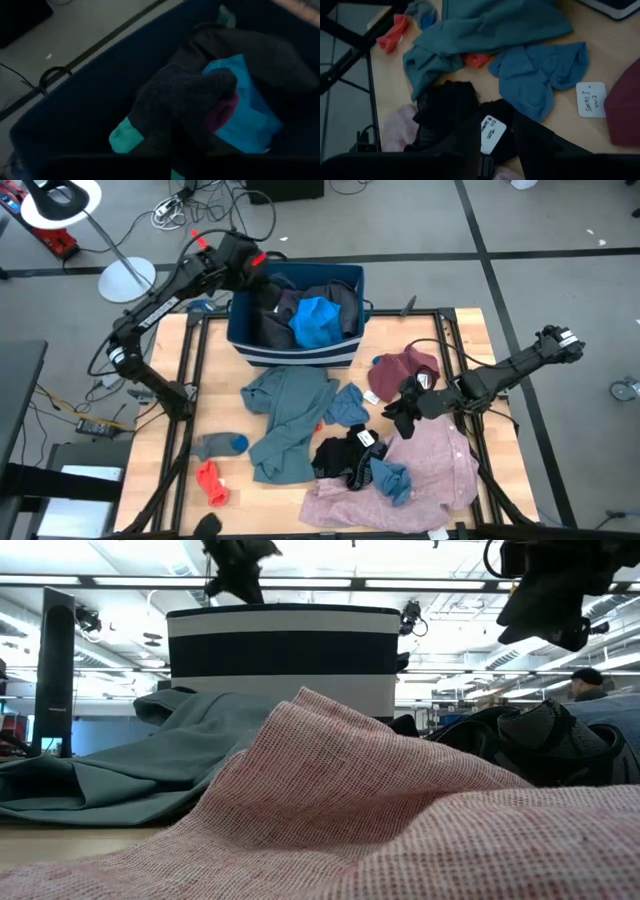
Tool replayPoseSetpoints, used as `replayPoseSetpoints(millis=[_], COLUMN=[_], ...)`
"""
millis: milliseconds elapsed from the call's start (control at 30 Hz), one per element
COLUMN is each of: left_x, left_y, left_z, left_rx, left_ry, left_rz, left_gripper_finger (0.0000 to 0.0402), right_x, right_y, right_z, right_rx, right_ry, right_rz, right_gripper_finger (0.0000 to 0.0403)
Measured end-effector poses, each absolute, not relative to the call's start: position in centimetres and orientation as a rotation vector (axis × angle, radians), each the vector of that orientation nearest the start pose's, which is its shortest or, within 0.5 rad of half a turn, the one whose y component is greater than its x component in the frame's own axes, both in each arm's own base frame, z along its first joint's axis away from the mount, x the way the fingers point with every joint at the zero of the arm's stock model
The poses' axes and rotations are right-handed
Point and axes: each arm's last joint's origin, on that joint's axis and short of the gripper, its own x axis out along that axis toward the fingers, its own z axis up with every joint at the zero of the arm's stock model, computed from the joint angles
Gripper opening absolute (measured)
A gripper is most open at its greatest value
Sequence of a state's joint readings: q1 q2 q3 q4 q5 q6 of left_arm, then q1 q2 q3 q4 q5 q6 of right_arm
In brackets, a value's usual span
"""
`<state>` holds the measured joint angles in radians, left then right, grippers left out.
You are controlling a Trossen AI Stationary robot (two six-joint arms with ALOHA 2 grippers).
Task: Sort clothes
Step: Put the dark blue sock into the blue bin, then put the left gray sock into the blue bin
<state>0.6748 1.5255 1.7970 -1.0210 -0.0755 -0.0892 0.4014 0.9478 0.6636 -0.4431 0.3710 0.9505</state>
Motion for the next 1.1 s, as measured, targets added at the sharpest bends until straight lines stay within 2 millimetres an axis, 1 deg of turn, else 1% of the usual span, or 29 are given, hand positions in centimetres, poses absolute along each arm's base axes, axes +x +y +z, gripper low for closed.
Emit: replayPoseSetpoints(millis=[133,233,367,467,600,800,967,1033,1100], left_x=[23.8,24.0,23.7,23.6,23.4,21.8,20.1,19.3,18.3], left_y=[19.8,19.9,19.8,19.0,16.8,12.3,8.2,6.6,5.0], left_z=[41.8,41.7,41.8,42.0,42.4,43.1,43.7,43.5,42.9], left_rx=[-0.281,-0.239,-0.246,-0.260,-0.265,-0.279,-0.347,-0.374,-0.407], left_ry=[0.724,0.735,0.737,0.742,0.784,0.884,0.841,0.821,0.809], left_rz=[0.720,0.725,0.749,0.704,0.624,0.532,0.494,0.510,0.537], left_gripper_finger=[0.0080,0.0113,0.0131,0.0132,0.0132,0.0131,0.0131,0.0131,0.0131], right_x=[17.9,18.0,18.1,18.1,18.1,18.1,18.1,18.1,18.1], right_y=[6.0,5.7,5.5,5.4,5.3,5.3,5.3,5.3,5.4], right_z=[24.4,24.4,24.4,24.4,24.4,24.4,24.4,24.4,24.4], right_rx=[0.652,0.662,0.666,0.657,0.650,0.632,0.623,0.622,0.615], right_ry=[0.612,0.607,0.603,0.602,0.603,0.606,0.607,0.607,0.609], right_rz=[-0.310,-0.326,-0.339,-0.341,-0.339,-0.333,-0.330,-0.329,-0.326], right_gripper_finger=[0.0114,0.0114,0.0114,0.0111,0.0109,0.0110,0.0106,0.0105,0.0105])
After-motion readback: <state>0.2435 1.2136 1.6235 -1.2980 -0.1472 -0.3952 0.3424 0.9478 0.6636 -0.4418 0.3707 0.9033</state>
